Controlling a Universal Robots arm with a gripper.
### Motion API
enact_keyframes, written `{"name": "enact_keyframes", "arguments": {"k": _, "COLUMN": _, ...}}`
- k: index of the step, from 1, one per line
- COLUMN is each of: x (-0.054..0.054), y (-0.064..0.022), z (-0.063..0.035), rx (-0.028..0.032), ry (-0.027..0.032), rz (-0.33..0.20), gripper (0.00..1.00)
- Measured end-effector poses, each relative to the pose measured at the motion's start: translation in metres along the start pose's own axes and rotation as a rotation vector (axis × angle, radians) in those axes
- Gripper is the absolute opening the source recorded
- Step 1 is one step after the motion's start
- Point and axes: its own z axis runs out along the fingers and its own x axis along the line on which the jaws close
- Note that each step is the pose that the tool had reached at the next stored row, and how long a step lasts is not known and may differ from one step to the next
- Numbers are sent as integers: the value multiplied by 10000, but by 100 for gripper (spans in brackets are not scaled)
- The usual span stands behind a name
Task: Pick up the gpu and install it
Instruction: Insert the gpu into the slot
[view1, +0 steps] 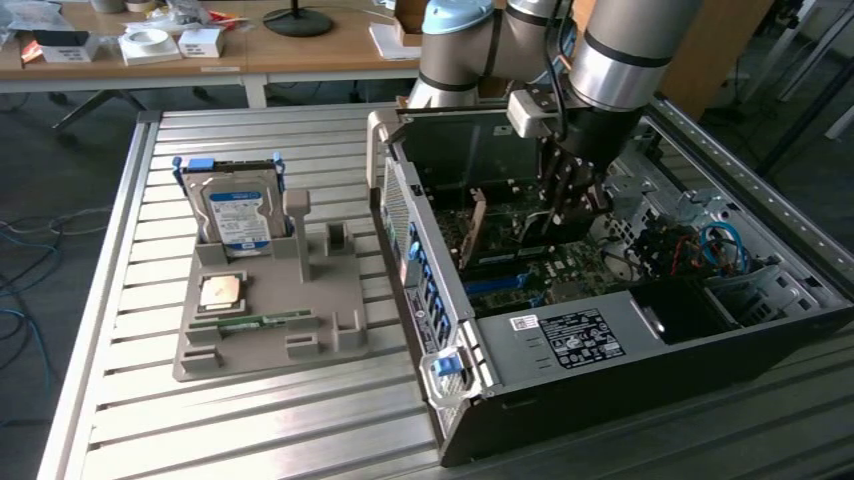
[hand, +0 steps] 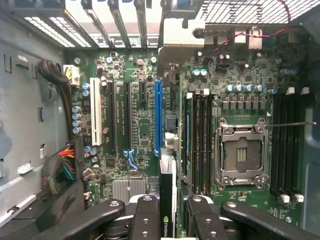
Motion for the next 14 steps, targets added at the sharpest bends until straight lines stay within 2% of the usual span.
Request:
{"name": "enact_keyframes", "arguments": {"k": 3, "x": 0, "y": 2, "z": 8, "rx": 15, "ry": -2, "rz": -39, "gripper": 26}}
{"name": "enact_keyframes", "arguments": {"k": 14, "x": 1, "y": 4, "z": 35, "rx": 2, "ry": 7, "rz": -385, "gripper": 26}}
